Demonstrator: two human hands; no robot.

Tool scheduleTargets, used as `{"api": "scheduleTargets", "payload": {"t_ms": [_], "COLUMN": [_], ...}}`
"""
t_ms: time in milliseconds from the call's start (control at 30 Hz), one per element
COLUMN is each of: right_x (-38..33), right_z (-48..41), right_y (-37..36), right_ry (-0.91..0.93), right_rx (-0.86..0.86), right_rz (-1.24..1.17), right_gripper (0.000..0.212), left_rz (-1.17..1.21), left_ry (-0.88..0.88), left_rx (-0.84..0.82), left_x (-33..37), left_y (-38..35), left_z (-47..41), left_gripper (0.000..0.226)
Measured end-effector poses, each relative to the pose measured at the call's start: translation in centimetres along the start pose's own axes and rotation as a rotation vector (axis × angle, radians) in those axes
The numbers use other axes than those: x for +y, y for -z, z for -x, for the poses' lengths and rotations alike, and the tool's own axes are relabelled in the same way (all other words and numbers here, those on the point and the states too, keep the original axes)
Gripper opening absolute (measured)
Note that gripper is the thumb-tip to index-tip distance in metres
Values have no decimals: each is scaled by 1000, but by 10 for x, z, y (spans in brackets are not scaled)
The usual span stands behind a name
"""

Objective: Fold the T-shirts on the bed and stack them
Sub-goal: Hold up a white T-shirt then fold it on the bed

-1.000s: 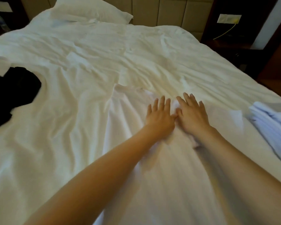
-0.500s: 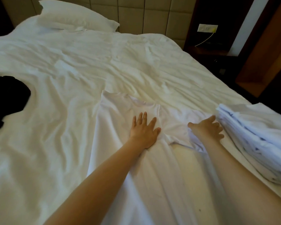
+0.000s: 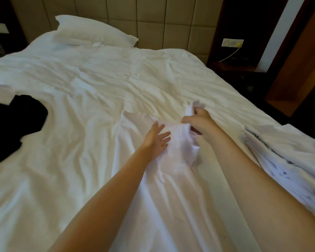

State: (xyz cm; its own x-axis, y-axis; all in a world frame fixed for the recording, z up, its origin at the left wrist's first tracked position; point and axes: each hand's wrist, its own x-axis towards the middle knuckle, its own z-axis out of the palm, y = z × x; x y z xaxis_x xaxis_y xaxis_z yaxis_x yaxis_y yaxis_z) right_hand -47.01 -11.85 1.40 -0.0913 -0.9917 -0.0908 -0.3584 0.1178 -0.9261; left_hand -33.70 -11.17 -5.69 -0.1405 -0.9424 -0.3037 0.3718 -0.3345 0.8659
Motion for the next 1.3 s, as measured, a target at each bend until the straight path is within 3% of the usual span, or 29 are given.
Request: {"api": "scheduleTargets", "payload": {"t_ms": [100, 167, 233, 300, 400, 500, 567, 667, 767, 867, 1000, 1100, 1300], "right_x": [-19, -13, 2, 20, 46, 76, 87, 87, 88, 91, 87, 76, 47], "right_z": [12, 7, -3, -11, -14, -21, -28, -42, -57, -74, -86, -78, -22], "right_y": [-29, -42, -48, -51, -57, -65, -66, -60, -49, -41, -39, -37, -18], "right_ry": [8, 2, 52, 156, 297, 228, 154, 68, -126, -294, -415, -373, -77], "right_rx": [-360, -336, -153, -63, -123, -273, -252, 1, 126, 87, -87, -104, -69], "right_rz": [-227, -221, 13, 284, 581, 909, 821, 451, 107, -205, -284, -283, -396], "right_gripper": [4, 13, 24, 37, 47, 58, 64, 69, 71, 66, 52, 49, 16], "left_rz": [182, 155, 12, -282, -667, -906, -1115, -1246, -906, -410, -501, -509, -428], "left_ry": [-42, 1, 37, 1, -61, -211, -322, -347, -184, -59, 28, -27, -253], "left_rx": [92, 99, 130, 273, 337, 411, 485, 650, 635, 553, 542, 514, 273], "left_x": [13, 18, 17, 14, 12, 16, 21, 35, 48, 61, 70, 72, 79], "left_y": [22, 37, 42, 48, 53, 52, 53, 68, 82, 89, 91, 87, 87], "left_z": [2, 3, 4, -1, -7, -5, -3, -5, -16, -28, -42, -39, 11], "left_gripper": [54, 56, 43, 39, 58, 80, 87, 94, 95, 67, 78, 59, 21]}}
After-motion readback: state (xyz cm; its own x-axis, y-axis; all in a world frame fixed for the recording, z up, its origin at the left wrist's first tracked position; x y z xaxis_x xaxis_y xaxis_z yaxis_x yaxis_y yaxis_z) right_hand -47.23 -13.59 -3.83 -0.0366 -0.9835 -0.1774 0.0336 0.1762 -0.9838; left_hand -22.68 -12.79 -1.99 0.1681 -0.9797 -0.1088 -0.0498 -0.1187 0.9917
